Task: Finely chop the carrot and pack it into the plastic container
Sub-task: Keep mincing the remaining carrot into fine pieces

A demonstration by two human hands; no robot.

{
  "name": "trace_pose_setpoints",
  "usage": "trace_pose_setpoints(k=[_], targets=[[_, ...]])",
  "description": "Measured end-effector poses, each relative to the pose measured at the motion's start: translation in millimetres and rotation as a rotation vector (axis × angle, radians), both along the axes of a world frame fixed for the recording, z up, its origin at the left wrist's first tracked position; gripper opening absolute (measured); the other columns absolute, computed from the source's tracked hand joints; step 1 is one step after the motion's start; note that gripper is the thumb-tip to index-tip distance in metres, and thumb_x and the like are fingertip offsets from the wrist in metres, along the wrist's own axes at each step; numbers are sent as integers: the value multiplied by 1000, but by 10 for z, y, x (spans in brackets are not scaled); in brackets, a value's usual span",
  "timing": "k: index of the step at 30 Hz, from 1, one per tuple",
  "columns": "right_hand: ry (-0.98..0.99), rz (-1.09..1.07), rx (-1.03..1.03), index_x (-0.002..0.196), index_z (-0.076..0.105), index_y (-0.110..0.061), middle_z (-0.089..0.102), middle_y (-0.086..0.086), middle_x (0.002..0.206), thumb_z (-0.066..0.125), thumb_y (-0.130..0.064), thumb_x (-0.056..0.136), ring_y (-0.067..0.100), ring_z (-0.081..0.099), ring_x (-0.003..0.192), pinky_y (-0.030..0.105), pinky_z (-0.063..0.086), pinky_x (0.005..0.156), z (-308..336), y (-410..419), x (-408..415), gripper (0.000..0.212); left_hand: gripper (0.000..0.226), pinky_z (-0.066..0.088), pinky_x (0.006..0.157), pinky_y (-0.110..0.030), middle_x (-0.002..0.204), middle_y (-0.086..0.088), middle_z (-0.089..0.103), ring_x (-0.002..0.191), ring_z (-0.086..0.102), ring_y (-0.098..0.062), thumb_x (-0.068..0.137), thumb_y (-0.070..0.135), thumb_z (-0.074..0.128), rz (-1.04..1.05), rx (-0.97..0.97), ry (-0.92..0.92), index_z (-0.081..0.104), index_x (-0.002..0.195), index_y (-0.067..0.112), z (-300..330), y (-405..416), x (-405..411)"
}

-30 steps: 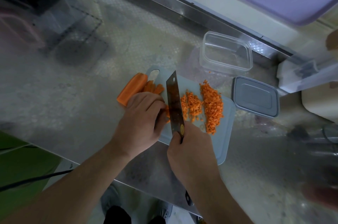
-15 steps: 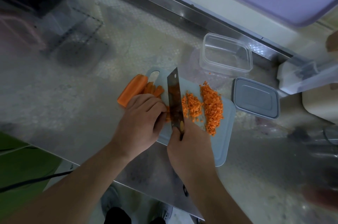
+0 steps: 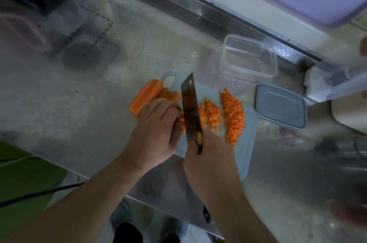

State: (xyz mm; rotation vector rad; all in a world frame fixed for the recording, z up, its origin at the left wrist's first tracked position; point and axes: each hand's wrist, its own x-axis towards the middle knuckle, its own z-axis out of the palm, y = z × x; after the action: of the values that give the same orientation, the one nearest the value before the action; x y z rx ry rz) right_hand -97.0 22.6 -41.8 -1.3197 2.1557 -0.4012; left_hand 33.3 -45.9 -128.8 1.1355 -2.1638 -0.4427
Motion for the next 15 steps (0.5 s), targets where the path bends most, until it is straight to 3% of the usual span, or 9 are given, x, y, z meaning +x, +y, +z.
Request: trace_pose_setpoints(k=[7, 11, 15], targets=[[25, 10, 69, 77, 47, -26, 54, -6, 69, 45, -25, 99, 13, 53, 65, 24, 29, 51, -41, -13, 50, 22, 3, 44, 103, -41, 107, -5, 67, 113, 60, -29, 95, 10, 71, 1, 2, -13, 70, 94, 8, -40, -3, -2], [6, -7, 124, 84, 49, -26, 57, -5, 75, 41, -27, 90, 19, 57, 72, 31, 41, 57, -42, -21, 132, 10, 3, 44, 102, -41, 107, -4, 67, 112, 60, -28, 95, 11, 71, -5, 3, -15, 70, 94, 8, -34, -9, 8], [-20, -59, 149, 91, 54, -26, 62, -3, 84, 28, -39, 78, 25, 61, 82, 42, 56, 73, 9, -48, 236, 32, 2, 44, 102, -40, 107, -3, 67, 112, 60, -26, 95, 11, 72, -9, 10, -15, 71, 95, 9, -24, -12, 16]])
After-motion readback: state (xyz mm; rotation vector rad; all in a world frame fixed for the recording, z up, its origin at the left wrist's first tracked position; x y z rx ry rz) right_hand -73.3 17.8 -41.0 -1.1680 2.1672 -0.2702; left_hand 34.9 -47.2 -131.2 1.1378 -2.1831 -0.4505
